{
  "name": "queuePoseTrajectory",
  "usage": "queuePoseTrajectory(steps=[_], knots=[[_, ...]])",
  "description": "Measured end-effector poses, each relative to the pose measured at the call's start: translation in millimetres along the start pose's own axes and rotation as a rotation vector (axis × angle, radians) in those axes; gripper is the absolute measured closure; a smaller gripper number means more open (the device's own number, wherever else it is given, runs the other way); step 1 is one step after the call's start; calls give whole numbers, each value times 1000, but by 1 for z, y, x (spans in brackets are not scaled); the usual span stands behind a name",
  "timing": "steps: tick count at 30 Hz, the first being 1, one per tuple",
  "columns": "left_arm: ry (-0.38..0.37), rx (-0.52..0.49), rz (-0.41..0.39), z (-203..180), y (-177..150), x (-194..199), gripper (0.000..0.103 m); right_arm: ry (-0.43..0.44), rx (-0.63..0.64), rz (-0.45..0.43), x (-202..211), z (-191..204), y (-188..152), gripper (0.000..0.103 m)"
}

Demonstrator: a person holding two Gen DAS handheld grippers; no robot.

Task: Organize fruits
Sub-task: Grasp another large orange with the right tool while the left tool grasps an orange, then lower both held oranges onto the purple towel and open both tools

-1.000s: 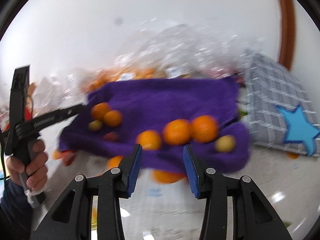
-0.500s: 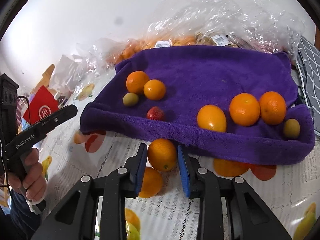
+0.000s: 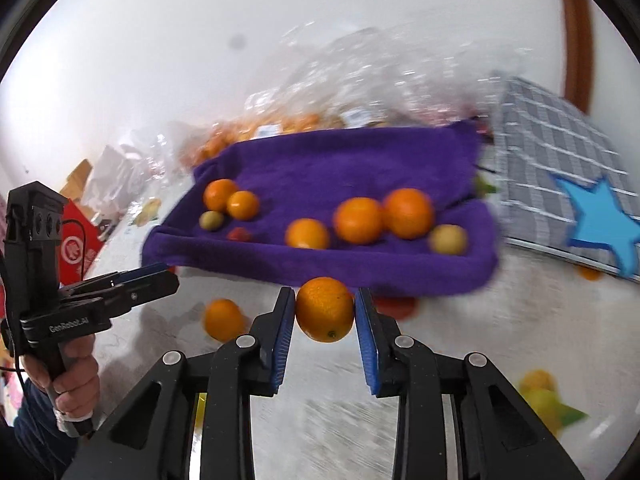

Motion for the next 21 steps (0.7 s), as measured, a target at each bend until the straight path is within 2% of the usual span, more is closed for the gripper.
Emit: queuePoseTrajectory(steps=[3,6,7,9,10,15,21], knots=[[-9,-38,34,-20,-6,-10,57,-43,-6,-21,22,-17,-6,72],[32,-77,52,-31,-13,-18,57,-61,-21,-39,38,-31,-11,72],[44,-82,58,-31,-15,-21,59,-63,-26,-43,42,-34,-12,72],[43,-81,71,-32,-19,-25,73,-67,-37,-49,46,-41,-13,72],[45,-82,74,-32,-19,-26,74,-67,-41,-52,47,-43,-13,72],[51,-72,18,-20,-2,-9,74,-59,-48,-63,42,-50,-6,72],[161,-8,-79,21,41,6,74,-47,-12,-84,21,-44,29,72]])
Point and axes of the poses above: each gripper's, at about its wrist camera, not at the fingertips, and x roughly against the way its jaws point, z to its left, y to its top, the point moved 7 cm from there along -x, roughly the way its jaws point, and after that the axes turned 12 degrees about y, right-handed, at the moved point
